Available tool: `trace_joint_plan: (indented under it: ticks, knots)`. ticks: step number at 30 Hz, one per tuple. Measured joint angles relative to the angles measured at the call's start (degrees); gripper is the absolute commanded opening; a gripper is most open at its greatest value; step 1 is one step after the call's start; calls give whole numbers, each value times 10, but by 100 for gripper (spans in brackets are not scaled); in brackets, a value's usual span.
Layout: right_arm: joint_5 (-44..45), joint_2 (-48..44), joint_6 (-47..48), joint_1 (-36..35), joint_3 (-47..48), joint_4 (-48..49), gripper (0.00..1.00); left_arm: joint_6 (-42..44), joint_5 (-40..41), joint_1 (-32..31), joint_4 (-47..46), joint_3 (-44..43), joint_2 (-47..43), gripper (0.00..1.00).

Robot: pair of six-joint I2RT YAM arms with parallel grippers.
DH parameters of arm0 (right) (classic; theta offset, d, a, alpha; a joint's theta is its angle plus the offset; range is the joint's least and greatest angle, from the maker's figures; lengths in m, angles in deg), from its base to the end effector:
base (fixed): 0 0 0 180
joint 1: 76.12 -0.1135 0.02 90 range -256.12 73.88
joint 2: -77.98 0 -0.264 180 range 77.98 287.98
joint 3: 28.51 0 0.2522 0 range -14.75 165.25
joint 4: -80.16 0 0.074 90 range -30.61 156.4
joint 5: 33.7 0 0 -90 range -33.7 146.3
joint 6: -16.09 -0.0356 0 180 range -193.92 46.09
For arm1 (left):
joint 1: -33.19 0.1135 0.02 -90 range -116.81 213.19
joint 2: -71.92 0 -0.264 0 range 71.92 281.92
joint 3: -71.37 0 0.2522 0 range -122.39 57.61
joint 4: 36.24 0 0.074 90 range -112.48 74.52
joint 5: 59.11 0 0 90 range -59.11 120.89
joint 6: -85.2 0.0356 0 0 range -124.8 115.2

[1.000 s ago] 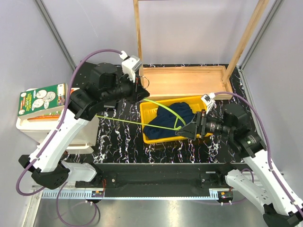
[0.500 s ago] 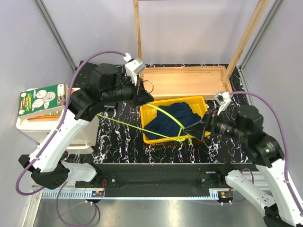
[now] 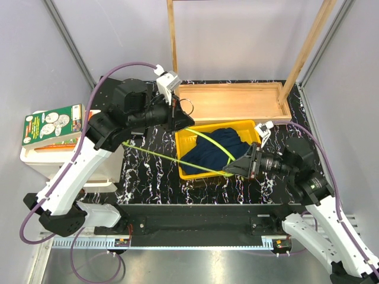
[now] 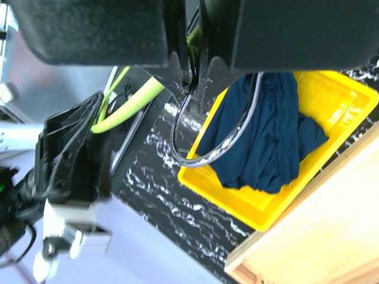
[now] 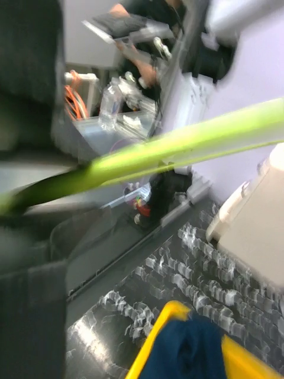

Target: Remove the shorts from the hanger

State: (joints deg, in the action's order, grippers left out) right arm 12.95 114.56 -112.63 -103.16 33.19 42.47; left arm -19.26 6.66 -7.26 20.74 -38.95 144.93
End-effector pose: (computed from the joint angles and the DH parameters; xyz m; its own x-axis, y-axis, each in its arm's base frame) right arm 0.1081 0.0826 0.3562 -0.7313 0.1374 -0.6681 -0.6023 0.3296 0.7271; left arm 0.1760 -0.1692 0.4830 -0.4692 0.1008 -0.8773 0.7937 0.4837 -0.3689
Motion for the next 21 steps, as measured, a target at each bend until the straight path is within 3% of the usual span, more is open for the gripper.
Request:
trace_joint_plan:
  ticks: [1, 2, 4, 5, 7, 12, 16, 21]
  knots:
    - [-15, -9, -10, 0, -14, 24, 0, -2, 2, 0, -8, 2, 0, 3]
    - [-31, -17, -12, -3, -22, 49, 0, -9, 8, 1, -6, 5, 2, 20]
    - [-39, -36, -23, -7, -27, 72, 0, -28, 6, 3, -9, 10, 7, 34]
    - [-36, -43, -33, -7, -32, 74, 0, -40, 8, 2, -18, 10, 10, 49]
    - [-24, -52, -50, -6, -49, 80, 0, -49, 13, -1, -32, 12, 11, 58]
    - [54, -109, -105, -7, -88, 63, 0, -61, 59, -1, -47, 31, -22, 70]
    - [133, -155, -134, -7, -90, 22, 0, -60, 99, -1, -47, 42, -86, 72]
    - [259, -153, -125, -7, -28, -93, 0, -70, 120, -1, -68, 95, -201, 73]
